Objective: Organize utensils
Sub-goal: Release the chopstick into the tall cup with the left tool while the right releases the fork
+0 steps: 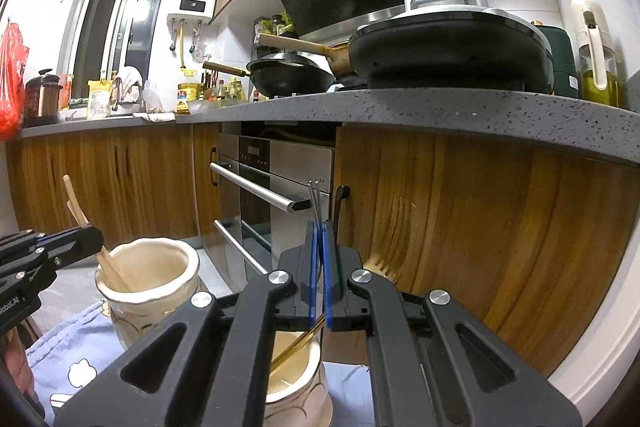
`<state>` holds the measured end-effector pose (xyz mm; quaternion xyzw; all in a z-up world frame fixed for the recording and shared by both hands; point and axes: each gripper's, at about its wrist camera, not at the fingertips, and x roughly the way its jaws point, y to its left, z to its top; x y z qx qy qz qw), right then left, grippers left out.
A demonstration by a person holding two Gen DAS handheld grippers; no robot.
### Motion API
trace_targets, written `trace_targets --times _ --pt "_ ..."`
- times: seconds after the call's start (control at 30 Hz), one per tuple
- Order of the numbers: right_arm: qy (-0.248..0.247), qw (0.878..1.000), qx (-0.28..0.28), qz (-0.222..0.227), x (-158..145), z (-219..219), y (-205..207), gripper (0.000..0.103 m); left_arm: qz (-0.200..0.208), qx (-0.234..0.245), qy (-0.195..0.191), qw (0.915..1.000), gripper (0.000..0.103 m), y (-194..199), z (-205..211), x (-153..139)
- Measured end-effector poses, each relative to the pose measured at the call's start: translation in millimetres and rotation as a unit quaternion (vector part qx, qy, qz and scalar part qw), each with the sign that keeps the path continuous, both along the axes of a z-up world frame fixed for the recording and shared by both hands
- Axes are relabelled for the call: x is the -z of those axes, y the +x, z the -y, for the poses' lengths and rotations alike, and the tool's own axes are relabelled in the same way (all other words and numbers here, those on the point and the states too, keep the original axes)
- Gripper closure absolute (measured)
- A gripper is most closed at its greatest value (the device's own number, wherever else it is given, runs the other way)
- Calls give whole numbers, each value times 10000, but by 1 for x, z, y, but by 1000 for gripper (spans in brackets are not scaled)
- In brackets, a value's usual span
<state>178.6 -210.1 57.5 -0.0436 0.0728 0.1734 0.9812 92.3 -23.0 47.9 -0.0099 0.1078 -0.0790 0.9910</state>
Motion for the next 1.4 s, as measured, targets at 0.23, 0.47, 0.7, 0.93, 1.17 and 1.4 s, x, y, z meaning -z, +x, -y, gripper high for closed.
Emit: trace_targets --times 0.23,0.47,0.7,0.93,1.17,1.4 --pt "-46 9999 50 -155 6 -2 7 101 -162 23 11 9999 91 3 -3 5" --pt "-82 9996 66 -270 11 -5 14 101 -155 -72 71 9998 84 2 -6 6" --pt "-43 9993 150 -345 15 -2 20 99 -194 -76 63 9998 79 3 -6 8" --pt "-38 9993 135 -349 16 1 20 92 -197 -65 61 9998 74 4 -5 9" --pt "39 10000 43 -79 11 2 11 57 -174 -69 70 9998 68 2 -4 9" --pt "301 9991 148 251 1 7 -2 32 -137 -47 31 9999 54 -5 -6 8"
